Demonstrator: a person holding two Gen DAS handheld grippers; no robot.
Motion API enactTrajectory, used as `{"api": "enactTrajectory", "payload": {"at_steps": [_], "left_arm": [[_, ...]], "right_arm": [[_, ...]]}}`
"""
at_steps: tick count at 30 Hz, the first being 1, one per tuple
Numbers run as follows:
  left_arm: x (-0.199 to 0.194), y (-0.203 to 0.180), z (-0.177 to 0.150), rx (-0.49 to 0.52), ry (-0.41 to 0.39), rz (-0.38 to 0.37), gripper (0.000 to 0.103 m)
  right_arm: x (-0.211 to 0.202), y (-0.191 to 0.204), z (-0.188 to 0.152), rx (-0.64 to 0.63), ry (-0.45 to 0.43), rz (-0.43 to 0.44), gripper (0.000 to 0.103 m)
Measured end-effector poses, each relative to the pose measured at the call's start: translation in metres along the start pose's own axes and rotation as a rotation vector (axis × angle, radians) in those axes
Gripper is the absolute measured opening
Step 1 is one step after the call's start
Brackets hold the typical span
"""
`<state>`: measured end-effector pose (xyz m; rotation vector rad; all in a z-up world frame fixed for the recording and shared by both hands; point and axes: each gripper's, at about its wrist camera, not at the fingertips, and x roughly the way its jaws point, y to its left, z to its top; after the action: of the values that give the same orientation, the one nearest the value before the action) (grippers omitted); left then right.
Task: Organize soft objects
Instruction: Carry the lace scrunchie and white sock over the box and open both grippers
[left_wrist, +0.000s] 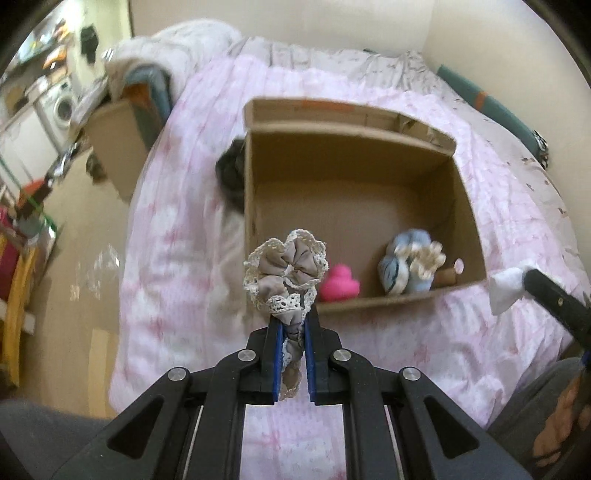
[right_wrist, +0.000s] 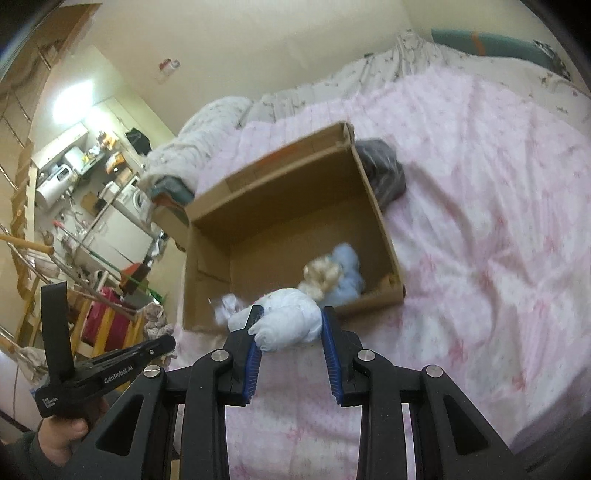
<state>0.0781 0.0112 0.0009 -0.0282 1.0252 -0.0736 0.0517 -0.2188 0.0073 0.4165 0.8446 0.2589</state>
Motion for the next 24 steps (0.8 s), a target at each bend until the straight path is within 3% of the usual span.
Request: {"api": "enactTrajectory", "payload": {"at_steps": [7, 10, 14, 18, 24], "left_arm": [[0.008, -0.015, 0.034, 0.072, -0.090, -0.006, 0.010], [0.021, -0.020, 0.042, 0.111, -0.103, 0.010, 0.010], [0.041, -0.017, 0.042, 0.091, -0.114, -0.031, 0.010], [0.061, -0.013, 0.034, 0.059, -0.064, -0.073, 0.010], [0.067, -0.022, 0.033, 0.079, -0.057, -0.088, 0.010]], "right_arm": [[-0.003, -0.004, 0.039, -0.077, -0.090, -0.009, 0.032], [0.007, -0.008, 0.050, -0.084, -0.091, -0.021, 0.032], [0.027, -0.015, 0.053, -0.073, -0.064, -0.017, 0.032], [0.049, -0.020, 0.045, -0.047, 0.003, -0.018, 0.032], [0.075, -0.006, 0.039, -0.119, 0.055, -0.029, 0.032]]}}
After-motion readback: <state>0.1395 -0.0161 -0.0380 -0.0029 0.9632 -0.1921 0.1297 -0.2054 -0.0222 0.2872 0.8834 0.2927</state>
